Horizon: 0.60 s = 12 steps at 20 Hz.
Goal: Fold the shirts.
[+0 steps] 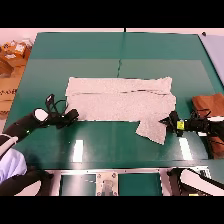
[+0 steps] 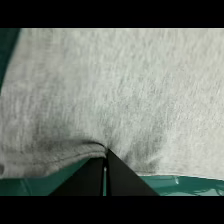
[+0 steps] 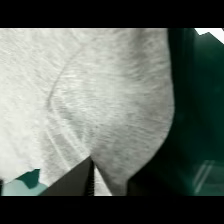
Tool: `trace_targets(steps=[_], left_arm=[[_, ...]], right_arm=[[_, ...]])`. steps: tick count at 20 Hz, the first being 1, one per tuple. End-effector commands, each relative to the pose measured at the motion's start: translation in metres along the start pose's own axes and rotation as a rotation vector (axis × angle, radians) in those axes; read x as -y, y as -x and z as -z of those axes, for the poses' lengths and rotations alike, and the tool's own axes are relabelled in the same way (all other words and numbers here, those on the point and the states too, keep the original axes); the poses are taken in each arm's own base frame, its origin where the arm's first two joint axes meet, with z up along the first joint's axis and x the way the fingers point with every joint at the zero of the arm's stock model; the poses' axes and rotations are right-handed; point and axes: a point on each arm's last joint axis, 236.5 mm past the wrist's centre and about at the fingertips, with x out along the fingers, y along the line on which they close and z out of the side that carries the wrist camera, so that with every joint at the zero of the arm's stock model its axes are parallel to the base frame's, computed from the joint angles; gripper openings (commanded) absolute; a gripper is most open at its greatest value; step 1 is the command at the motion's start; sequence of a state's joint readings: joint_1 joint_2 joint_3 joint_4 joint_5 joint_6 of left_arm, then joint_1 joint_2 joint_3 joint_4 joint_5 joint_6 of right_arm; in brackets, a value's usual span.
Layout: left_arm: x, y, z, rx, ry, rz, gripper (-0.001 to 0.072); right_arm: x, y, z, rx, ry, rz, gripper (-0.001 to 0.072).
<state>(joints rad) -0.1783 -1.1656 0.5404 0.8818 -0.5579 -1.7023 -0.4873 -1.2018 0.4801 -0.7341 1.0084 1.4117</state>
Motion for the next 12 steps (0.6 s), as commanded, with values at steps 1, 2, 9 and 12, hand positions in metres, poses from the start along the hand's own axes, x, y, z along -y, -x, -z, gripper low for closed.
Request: trace_targets(steps=[1, 2, 9, 12], left_arm=[[0.011, 0.004, 0.0, -0.017, -0.08, 0.025, 0.0019], [0.011, 0.006, -0.001, -0.028, -0.093, 0.019, 0.0019], [-0.035, 0.046, -0.003, -0.199, -0.315, -0.245, 0.0018], [-0.045, 0.051, 0.006, -0.25, -0.336, -0.282, 0.0018]], right_arm=[[-0.009, 0.005, 0.012, -0.069, 0.048, -0.015, 0.0104], [-0.01, 0.007, 0.016, -0.088, 0.061, -0.019, 0.0019], [0.001, 0.029, 0.016, -0.072, 0.091, 0.018, 0.0013], [0.004, 0.039, 0.015, -0.048, 0.083, 0.025, 0.0013]])
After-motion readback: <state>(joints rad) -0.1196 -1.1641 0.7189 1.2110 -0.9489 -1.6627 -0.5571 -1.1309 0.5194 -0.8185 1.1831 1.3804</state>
